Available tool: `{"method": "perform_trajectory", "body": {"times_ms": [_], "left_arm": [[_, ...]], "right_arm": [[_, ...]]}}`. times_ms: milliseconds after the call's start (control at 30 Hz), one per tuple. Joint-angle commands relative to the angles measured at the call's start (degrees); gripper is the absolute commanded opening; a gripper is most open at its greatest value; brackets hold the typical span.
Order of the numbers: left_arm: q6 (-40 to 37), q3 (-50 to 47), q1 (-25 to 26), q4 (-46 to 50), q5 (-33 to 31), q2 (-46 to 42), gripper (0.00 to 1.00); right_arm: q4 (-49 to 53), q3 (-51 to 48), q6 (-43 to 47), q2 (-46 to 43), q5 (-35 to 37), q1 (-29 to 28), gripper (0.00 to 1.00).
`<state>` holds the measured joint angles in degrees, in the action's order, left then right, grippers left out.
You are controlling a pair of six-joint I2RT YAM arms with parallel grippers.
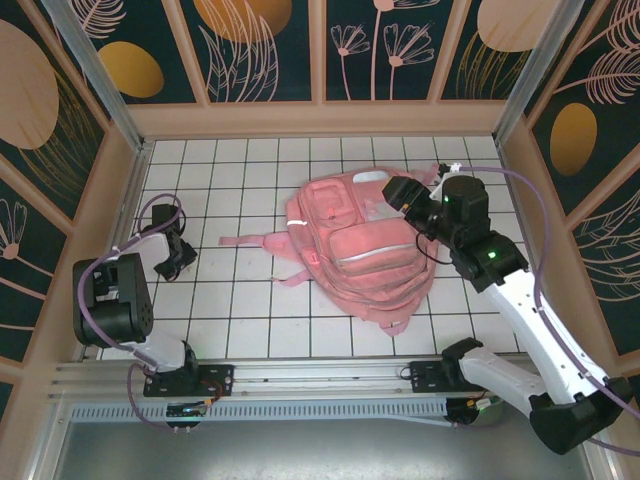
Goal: Pack the student bag
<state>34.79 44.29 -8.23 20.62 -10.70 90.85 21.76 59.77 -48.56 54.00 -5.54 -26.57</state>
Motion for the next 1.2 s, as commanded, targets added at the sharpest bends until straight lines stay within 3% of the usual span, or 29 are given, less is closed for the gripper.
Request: {"method": "perform_trajectory", "body": {"times_ms": [0, 200, 467, 633, 833, 933, 1167], "left_arm": [[-0.1, -2.5, -0.5, -2.3, 1.9, 3.9, 0.32], [2.3, -6.5, -0.5, -2.2, 11.7, -1.7, 0.19], [5.6, -12.6, 2.3, 2.1, 21.6, -18.9, 0.09], [7.3, -9.6, 13.6, 4.1, 28.4, -26.0, 0.09], [15.8, -6.9, 34.2, -8.5, 28.6, -32.0, 0.08], [15.1, -3.2, 43.3, -13.8, 27.9, -27.4, 0.08], [10.4, 13.1, 56.4, -15.5, 30.4, -11.6, 0.07]], "right_arm": [[0.7, 2.2, -0.8, -0.8, 1.0, 0.1, 0.68], [-0.4, 1.3, -1.8, 0.5, -0.9, 0.2, 0.68], [-3.4, 0.2, -3.2, 8.1, -7.0, -0.3, 0.7], [-7.7, -2.8, -1.9, 15.0, -13.2, 0.2, 0.75], [-6.9, 2.2, 6.3, 29.6, -30.3, -0.5, 0.76], [-8.6, 4.5, 5.9, 33.2, -35.7, -2.6, 0.76], [-3.1, 5.8, 6.5, 36.0, -38.5, -0.6, 0.75]]}}
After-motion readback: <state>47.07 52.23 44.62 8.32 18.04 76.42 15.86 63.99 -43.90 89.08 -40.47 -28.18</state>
